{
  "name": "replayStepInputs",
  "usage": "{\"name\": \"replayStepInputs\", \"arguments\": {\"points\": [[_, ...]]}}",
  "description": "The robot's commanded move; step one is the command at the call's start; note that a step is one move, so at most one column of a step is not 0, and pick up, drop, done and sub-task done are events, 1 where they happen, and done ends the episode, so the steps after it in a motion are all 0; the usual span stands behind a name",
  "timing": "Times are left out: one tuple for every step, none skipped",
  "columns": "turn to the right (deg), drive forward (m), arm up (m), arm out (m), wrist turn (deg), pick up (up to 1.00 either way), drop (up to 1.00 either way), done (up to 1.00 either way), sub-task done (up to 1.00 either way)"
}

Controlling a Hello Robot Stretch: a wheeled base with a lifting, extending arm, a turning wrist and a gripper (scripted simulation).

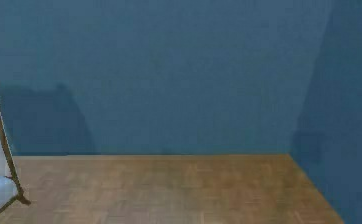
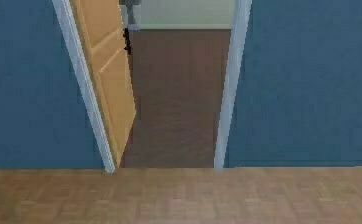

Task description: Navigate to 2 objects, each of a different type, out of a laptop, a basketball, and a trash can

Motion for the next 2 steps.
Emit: {"name": "replayStepInputs", "arguments": {"points": [[0.0,0.4,0.0,0.0,0.0,0.0,0.0,0.0,0.0],[-42.0,0.0,0.0,0.0,0.0,0.0,0.0,0.0,0.0]]}}
